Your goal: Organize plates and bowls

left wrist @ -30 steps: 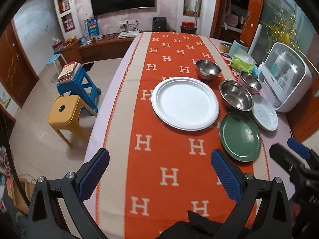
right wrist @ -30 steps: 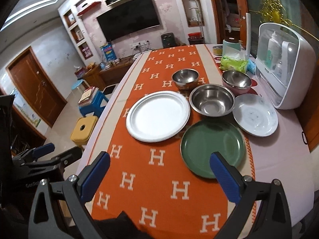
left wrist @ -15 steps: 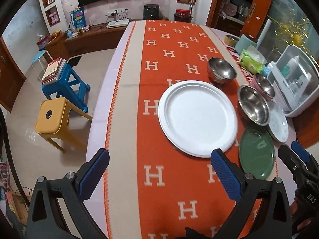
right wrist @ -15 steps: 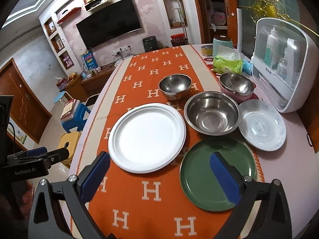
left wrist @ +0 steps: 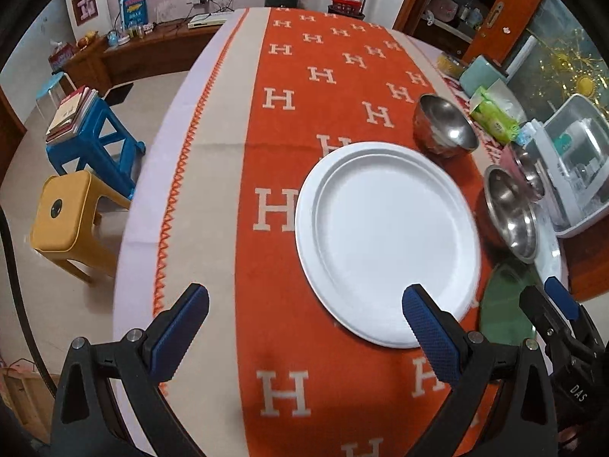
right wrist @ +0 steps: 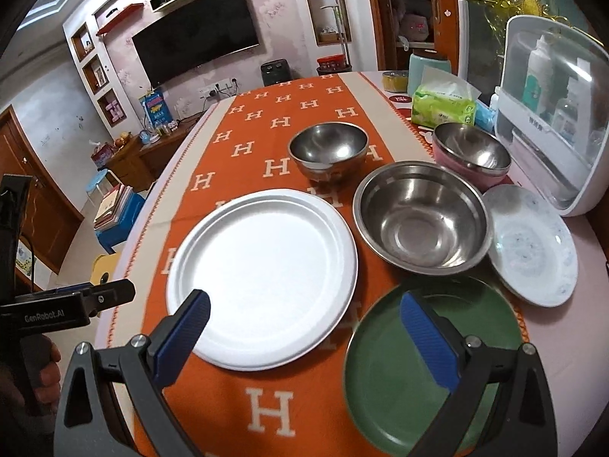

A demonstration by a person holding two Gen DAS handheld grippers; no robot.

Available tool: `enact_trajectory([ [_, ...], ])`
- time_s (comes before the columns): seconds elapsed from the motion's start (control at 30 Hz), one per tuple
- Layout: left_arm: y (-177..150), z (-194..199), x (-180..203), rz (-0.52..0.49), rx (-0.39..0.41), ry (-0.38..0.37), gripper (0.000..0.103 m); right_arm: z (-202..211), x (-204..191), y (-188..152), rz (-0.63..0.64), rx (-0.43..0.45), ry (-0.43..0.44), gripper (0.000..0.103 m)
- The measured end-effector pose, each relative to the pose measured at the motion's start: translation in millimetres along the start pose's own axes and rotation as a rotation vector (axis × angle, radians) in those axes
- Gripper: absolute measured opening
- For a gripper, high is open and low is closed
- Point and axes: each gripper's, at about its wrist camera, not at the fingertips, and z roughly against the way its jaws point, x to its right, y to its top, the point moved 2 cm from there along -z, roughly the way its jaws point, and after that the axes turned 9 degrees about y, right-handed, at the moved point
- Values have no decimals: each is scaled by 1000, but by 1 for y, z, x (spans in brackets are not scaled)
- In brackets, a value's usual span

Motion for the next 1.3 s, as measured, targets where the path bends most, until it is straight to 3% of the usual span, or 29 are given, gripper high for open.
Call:
enact_trajectory([
  [0.17,3,-38,4,2,-45,30,101,-23,8,-2,20,4,-6,98],
  [0.3,3,-56,3,26,-61,9,100,-40,13,0,44,-5,-23,92],
  [0.63,1,-83,9,28,-114,-28,71,-76,29,-3,32,-71,-39,71],
  [0.9,1,-85,20,-18,-94,-3,63,-91,35,-6,-1,-91,-74,51],
  [1.1,4,-84,26,-39,-86,7,50,-95,35,-9,-24,-104,-55,43],
  [1.3,4,-83,25,-39,-84,-30,34,-96,34,-9,-26,-105,-60,42],
])
